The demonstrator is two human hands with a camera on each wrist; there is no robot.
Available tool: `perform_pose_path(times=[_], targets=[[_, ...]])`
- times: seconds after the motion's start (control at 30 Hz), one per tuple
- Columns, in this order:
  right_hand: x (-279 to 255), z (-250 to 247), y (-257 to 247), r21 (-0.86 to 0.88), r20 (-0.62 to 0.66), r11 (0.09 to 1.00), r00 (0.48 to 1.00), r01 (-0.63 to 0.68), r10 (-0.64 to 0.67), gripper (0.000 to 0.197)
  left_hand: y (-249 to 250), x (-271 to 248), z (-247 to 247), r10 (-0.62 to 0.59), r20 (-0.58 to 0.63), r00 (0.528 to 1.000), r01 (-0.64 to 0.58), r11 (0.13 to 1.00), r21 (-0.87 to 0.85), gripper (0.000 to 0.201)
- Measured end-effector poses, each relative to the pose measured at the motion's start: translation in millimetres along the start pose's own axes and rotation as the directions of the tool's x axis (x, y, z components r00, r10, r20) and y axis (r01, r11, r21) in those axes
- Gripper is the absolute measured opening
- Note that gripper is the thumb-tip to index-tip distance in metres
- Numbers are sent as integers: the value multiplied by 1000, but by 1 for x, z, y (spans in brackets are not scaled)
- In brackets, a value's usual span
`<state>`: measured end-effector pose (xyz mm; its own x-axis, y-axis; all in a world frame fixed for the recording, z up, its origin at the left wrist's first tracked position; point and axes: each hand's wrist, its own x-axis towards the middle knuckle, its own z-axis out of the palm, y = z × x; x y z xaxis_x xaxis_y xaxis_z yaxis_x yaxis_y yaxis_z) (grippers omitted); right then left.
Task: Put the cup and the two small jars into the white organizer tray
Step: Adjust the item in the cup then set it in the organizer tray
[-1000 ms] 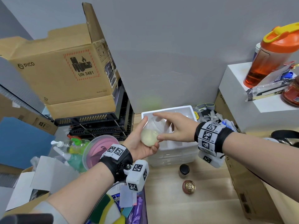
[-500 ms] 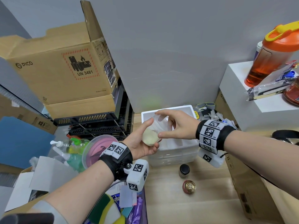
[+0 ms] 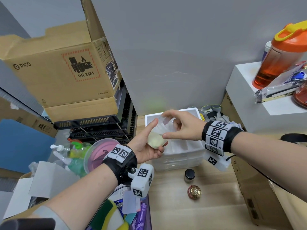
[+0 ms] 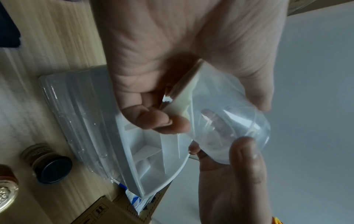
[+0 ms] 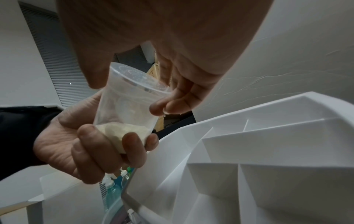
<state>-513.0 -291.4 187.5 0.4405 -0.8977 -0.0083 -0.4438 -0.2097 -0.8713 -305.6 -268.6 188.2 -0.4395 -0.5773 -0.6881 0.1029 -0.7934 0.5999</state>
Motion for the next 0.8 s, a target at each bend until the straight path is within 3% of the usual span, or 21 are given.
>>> perform_pose_path(times=[0.37, 0.57, 0.8], targets=[[-2, 0, -3, -18, 50, 1000, 999, -13, 13, 71, 2, 1, -5, -19, 7, 1000, 19, 1000, 19, 65], [1, -1, -2, -25, 47, 999, 998, 36, -35, 70, 1, 4, -8, -28, 52, 998, 27, 999, 21, 80], [3, -7, 0, 6, 159, 998, 985, 62, -63, 75, 2, 3, -12, -112, 94, 989, 105, 991, 80, 82]])
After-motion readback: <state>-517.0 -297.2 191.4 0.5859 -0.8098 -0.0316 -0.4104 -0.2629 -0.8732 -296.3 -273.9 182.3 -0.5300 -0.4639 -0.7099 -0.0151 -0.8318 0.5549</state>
